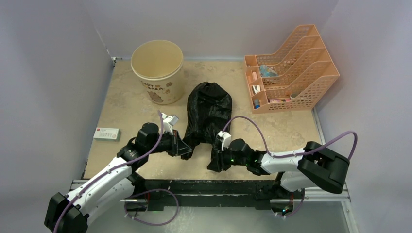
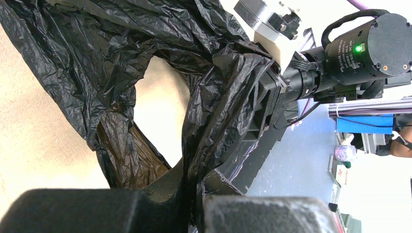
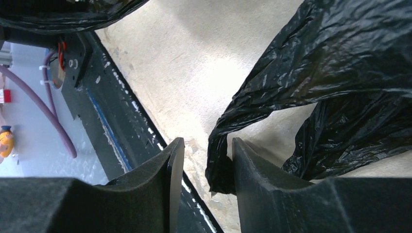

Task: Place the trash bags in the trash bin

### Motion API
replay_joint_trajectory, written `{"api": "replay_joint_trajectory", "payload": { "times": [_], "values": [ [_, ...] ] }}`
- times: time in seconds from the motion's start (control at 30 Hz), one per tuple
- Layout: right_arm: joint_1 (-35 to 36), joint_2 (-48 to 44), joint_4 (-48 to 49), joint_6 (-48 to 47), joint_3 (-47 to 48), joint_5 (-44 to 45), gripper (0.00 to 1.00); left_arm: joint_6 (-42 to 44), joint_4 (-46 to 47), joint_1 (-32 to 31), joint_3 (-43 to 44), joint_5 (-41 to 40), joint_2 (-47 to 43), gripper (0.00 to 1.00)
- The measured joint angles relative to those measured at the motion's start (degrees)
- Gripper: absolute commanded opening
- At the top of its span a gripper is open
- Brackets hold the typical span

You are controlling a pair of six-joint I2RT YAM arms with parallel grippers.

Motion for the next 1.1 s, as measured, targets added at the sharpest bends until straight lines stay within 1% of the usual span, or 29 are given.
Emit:
{"api": "replay_joint_trajectory", "payload": {
  "times": [0.03, 0.07, 0.1, 0.23, 0.3, 0.37, 0.4, 0.47, 0.5, 0.53, 0.7, 0.9, 1.0, 1.1],
  "values": [
    [0.09, 0.31, 0.00, 0.02, 0.13, 0.46, 0.50, 0.00, -0.09, 0.00, 0.00, 0.00, 0.00, 0.00],
    [0.26, 0.42, -0.04, 0.07, 0.15, 1.18, 0.53, 0.00, -0.13, 0.00, 0.00, -0.02, 0.00, 0.00],
    [0.37, 0.46, -0.13, 0.28, 0.15, 1.73, 0.53, 0.00, -0.11, 0.00, 0.00, -0.02, 0.00, 0.00],
    [0.96, -0.02, -0.42, 0.48, 0.50, 4.68, 0.43, 0.00, -0.13, 0.00, 0.00, -0.02, 0.00, 0.00],
    [1.25, -0.63, -0.98, 0.52, 0.50, 5.60, 0.40, 0.00, -0.20, 0.00, 0.00, -0.07, 0.00, 0.00],
    [1.38, -1.05, -0.94, 0.46, 0.50, 5.75, 0.39, 0.00, -0.26, 0.00, 0.00, -0.20, 0.00, 0.00],
    [1.49, -1.07, -0.90, 0.44, 0.50, 5.73, 0.42, 0.00, -0.28, 0.00, 0.00, -0.24, 0.00, 0.00],
    [1.62, -1.07, -1.14, 0.44, 0.50, 5.68, 0.55, 0.00, -0.31, 0.00, 0.00, -0.28, 0.00, 0.00],
    [1.62, -1.14, -1.33, 0.57, 0.50, 5.68, 0.58, 0.00, -0.39, 0.00, 0.00, -0.31, -0.02, 0.00],
    [1.62, -1.40, -1.68, 0.79, 0.50, 5.70, 0.59, 0.00, -0.52, 0.00, 0.00, -0.42, -0.02, 0.00],
    [1.86, -3.61, -2.80, 1.90, 0.50, 6.01, 0.58, 0.00, -1.16, 0.00, 0.00, -1.16, -0.57, 0.00],
    [2.19, -5.81, -3.13, 5.27, -1.53, 5.95, 0.50, 0.00, -1.81, 0.00, 0.00, -2.14, -1.64, 0.00],
    [2.51, -5.07, -3.15, 5.86, -1.57, 5.95, 0.52, 0.02, -1.88, 0.00, 0.00, -2.38, -1.73, 0.00],
    [3.39, -2.95, -2.16, 6.60, -1.55, 5.81, 0.50, 0.02, -2.40, 0.00, 0.00, -2.58, -1.73, 0.00]
  ]
}}
